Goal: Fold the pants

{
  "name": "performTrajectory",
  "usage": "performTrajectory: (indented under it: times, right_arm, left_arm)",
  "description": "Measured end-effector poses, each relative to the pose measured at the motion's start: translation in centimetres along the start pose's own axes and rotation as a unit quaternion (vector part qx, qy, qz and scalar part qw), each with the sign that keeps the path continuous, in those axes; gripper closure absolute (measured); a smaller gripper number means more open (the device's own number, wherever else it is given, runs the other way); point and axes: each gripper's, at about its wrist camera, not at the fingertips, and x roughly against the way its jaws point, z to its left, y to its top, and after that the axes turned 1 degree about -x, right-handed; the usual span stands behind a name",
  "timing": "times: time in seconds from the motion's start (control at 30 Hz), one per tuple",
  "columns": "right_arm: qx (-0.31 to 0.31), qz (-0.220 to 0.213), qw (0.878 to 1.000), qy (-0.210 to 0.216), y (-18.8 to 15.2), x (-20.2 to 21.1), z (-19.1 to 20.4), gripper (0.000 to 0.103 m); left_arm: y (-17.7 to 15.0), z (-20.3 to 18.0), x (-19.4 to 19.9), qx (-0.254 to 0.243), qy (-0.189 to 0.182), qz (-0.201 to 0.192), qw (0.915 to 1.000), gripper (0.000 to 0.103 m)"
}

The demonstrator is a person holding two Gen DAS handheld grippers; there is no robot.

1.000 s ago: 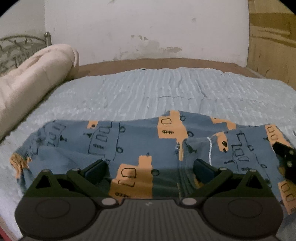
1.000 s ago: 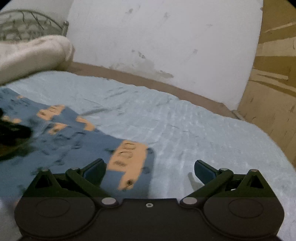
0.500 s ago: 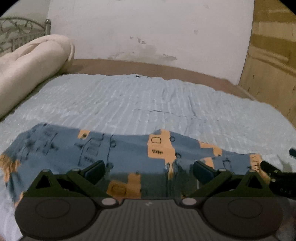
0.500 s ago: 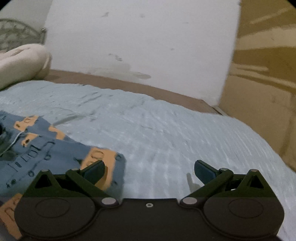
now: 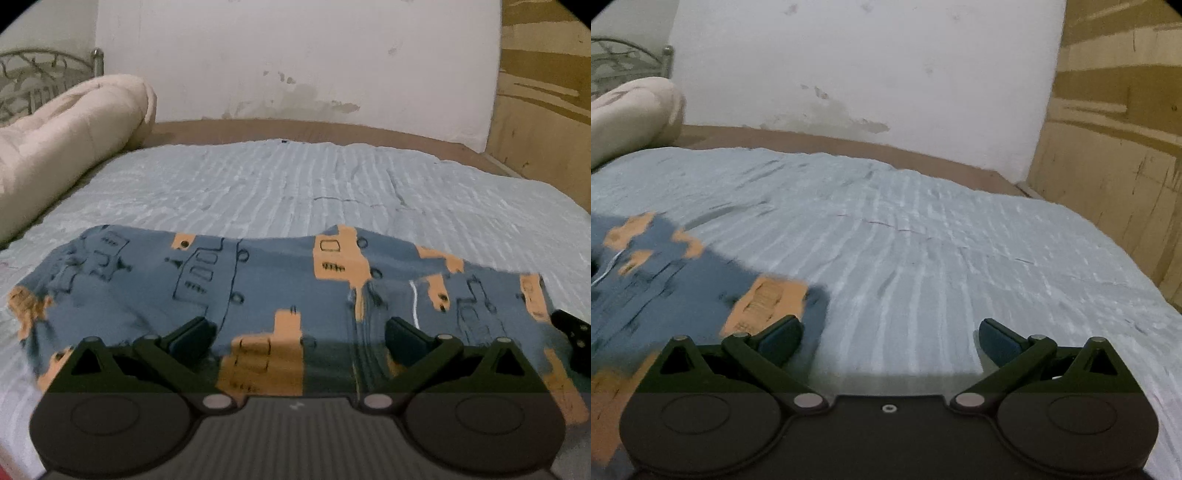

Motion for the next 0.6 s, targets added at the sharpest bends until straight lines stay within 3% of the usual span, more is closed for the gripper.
performTrajectory:
  times: [0.13,0.3,0.6]
  right_arm:
    - [0.023,-0.043,0.999,-0.024,-2.8,3.5,0.8,0.001]
    - [-0.022,-0.077,0.996,-0.042,-6.1,6.1,0.2,0.001]
    - [-0.031,-0.099,0.993,-0.06,-7.4,6.7,0.5,0.001]
  left_arm:
    - [-1.3,0.1,1.3,-0.001,0.001,-0.009,1.0,0.001]
    - [-2.1,0.6,2.3,-0.011,-0.004,-0.017,0.9998,0.001]
    - [-2.9,0.8,3.1,-0.004,-0.006,-0.027,0.9996,0.001]
